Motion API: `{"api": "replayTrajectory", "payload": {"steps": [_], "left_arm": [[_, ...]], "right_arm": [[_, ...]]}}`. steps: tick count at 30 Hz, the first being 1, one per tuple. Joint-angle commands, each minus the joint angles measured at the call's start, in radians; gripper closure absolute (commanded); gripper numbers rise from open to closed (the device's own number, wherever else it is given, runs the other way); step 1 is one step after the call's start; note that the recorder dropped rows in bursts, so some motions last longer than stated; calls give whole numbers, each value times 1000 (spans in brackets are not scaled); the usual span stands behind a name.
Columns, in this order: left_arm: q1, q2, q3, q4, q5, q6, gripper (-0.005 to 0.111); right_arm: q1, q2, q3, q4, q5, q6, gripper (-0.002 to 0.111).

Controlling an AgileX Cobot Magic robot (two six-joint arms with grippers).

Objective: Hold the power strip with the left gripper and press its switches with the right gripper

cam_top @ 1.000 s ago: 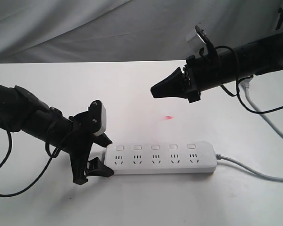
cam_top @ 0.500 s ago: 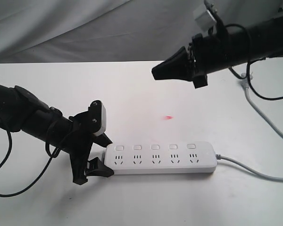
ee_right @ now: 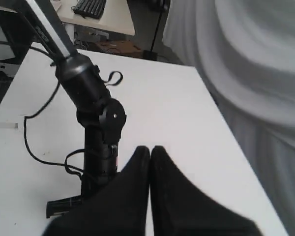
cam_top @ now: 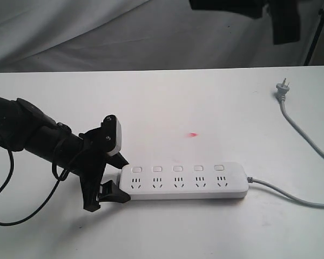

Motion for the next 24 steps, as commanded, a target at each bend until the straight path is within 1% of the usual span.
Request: {"api": "replayTrajectory", "payload": {"steps": [1, 24], "left_arm": [[-5, 2, -4, -3, -12, 1, 107], [-5, 2, -4, -3, -12, 1, 107]], "right_arm": [[2, -124, 3, 10, 10, -1, 108], [2, -574, 3, 12, 10, -1, 108]]}}
